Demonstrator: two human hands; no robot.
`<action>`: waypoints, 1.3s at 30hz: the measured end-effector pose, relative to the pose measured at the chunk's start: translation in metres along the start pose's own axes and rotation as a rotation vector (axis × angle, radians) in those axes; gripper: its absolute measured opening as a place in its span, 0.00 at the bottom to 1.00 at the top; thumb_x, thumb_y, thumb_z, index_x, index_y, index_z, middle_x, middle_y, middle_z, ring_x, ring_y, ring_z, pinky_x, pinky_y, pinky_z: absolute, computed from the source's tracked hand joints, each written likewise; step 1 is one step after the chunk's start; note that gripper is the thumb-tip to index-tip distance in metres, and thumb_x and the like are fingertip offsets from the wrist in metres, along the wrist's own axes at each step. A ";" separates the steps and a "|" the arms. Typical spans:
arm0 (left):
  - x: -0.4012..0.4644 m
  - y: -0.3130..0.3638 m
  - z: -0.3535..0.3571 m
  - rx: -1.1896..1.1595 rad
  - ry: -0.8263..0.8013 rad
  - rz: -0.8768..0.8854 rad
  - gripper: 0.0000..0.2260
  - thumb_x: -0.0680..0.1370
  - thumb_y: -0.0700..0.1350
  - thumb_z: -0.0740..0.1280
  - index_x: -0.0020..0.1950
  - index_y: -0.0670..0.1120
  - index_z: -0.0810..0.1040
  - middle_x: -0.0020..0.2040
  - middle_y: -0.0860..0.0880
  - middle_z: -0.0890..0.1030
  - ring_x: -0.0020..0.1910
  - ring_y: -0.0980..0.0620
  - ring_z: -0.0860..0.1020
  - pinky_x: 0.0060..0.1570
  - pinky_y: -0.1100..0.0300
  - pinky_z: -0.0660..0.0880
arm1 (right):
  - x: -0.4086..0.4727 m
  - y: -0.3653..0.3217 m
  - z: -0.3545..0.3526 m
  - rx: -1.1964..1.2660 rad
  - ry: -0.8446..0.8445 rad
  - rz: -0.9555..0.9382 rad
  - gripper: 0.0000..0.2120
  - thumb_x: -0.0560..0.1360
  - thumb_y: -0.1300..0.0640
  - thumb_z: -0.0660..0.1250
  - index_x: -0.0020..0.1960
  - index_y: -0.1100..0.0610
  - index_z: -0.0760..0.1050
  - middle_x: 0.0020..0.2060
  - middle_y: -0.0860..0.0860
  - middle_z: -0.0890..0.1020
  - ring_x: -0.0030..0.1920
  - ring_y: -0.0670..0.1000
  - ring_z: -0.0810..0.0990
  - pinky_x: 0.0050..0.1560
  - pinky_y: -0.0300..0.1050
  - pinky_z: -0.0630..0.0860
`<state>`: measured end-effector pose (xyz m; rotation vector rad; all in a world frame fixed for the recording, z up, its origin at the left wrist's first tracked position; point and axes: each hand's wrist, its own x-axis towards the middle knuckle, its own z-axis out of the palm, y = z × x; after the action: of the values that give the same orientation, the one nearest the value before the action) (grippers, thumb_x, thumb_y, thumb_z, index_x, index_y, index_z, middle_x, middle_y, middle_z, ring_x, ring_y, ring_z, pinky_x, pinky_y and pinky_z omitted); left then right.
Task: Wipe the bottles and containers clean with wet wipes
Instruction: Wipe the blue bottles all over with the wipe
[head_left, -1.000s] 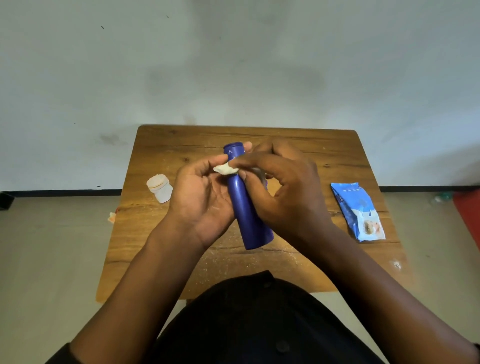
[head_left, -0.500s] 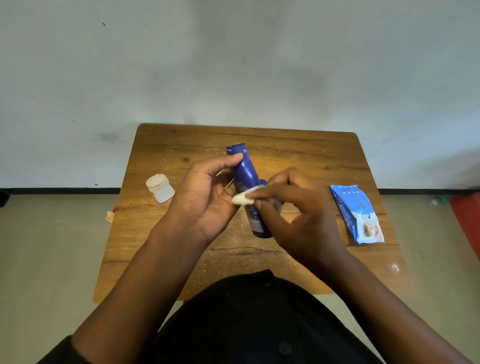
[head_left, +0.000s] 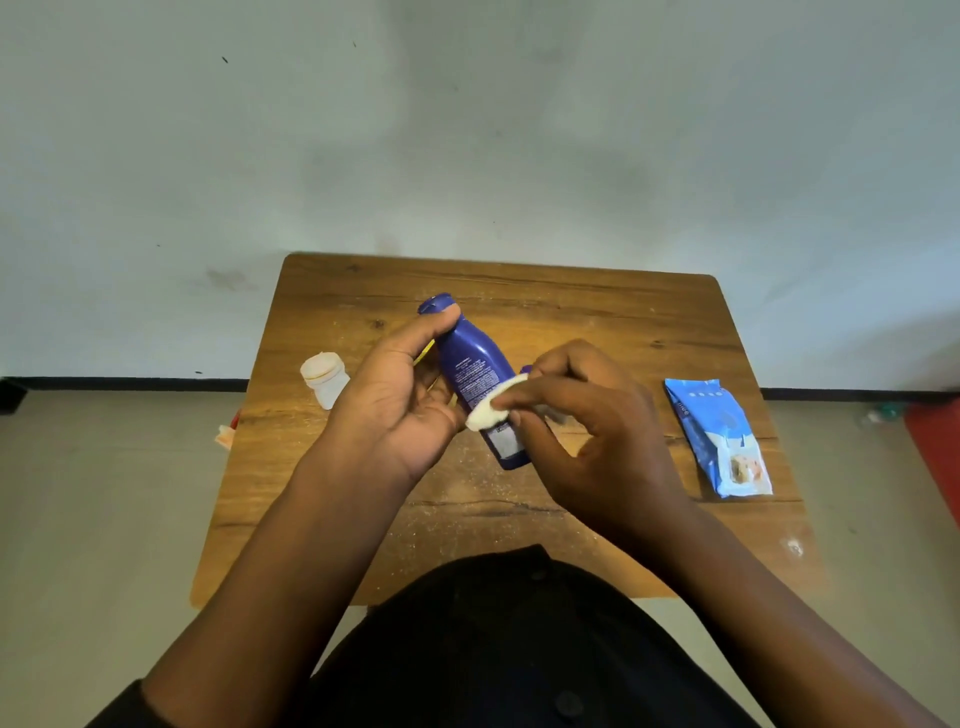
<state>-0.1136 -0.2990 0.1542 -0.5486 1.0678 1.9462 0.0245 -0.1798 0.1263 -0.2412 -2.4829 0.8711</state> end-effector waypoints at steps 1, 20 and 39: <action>0.000 0.002 -0.001 -0.019 0.001 0.016 0.25 0.75 0.40 0.77 0.71 0.42 0.76 0.60 0.40 0.82 0.58 0.41 0.85 0.43 0.35 0.84 | -0.005 0.002 -0.002 0.021 -0.008 0.008 0.08 0.76 0.57 0.74 0.55 0.54 0.86 0.49 0.48 0.80 0.52 0.45 0.78 0.46 0.32 0.73; -0.028 -0.025 0.008 0.226 -0.390 0.268 0.11 0.82 0.42 0.64 0.62 0.41 0.80 0.47 0.46 0.86 0.44 0.53 0.85 0.43 0.58 0.83 | 0.039 -0.024 -0.011 0.110 0.361 0.000 0.07 0.78 0.63 0.75 0.56 0.58 0.86 0.46 0.52 0.84 0.45 0.46 0.81 0.45 0.37 0.76; -0.023 -0.031 0.007 0.476 -0.218 0.520 0.13 0.88 0.44 0.58 0.58 0.46 0.82 0.45 0.50 0.86 0.40 0.56 0.84 0.38 0.61 0.80 | 0.035 -0.020 -0.015 0.027 0.345 0.019 0.08 0.79 0.62 0.74 0.57 0.57 0.86 0.47 0.50 0.83 0.46 0.38 0.76 0.47 0.30 0.71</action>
<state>-0.0746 -0.2945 0.1589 0.2224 1.5718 2.0112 0.0019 -0.1764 0.1628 -0.3727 -2.1512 0.7956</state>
